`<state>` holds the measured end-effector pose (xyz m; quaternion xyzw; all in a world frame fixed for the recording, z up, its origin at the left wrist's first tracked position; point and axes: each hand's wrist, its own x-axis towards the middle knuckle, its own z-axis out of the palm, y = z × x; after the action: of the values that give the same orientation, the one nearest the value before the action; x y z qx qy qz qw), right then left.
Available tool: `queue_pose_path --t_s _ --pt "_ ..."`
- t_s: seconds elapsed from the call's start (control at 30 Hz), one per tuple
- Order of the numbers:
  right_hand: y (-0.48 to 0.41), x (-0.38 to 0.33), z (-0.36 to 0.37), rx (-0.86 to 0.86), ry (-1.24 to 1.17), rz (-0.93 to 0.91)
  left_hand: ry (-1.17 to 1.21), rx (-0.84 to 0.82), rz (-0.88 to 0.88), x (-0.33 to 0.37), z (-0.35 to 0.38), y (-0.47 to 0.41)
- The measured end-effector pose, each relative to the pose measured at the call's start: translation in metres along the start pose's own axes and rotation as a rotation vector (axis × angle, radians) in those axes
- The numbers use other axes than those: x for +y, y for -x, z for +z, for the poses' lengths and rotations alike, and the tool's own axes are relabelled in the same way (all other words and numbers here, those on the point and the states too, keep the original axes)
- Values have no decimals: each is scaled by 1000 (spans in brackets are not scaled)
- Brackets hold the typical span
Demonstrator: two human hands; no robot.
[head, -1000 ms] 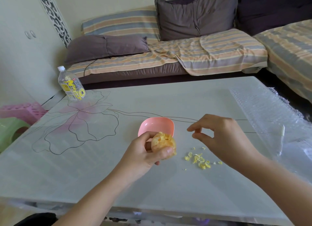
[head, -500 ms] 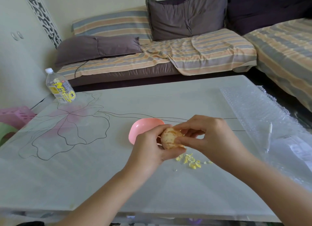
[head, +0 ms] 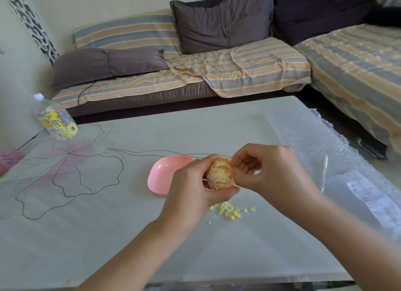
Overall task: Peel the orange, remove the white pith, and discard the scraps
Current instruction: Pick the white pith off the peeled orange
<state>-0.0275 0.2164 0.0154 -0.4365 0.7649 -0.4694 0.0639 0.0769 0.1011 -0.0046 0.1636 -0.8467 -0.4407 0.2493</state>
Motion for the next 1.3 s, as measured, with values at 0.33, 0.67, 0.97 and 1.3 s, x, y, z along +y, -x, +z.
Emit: queue_pose_path --t_s 0.33,0.67,0.97,1.3 --pt "1 -2 -9 -9 64 -27 71 -19 -45 4 5 -1" --pt "2 -5 -10 -80 57 -46 63 40 -94 4 -2 -3" --pt "1 5 -11 -26 -45 -125 86 18 -106 7 -10 0" --pt "1 7 -17 -162 18 -204 -112 -55 68 4 -14 1"
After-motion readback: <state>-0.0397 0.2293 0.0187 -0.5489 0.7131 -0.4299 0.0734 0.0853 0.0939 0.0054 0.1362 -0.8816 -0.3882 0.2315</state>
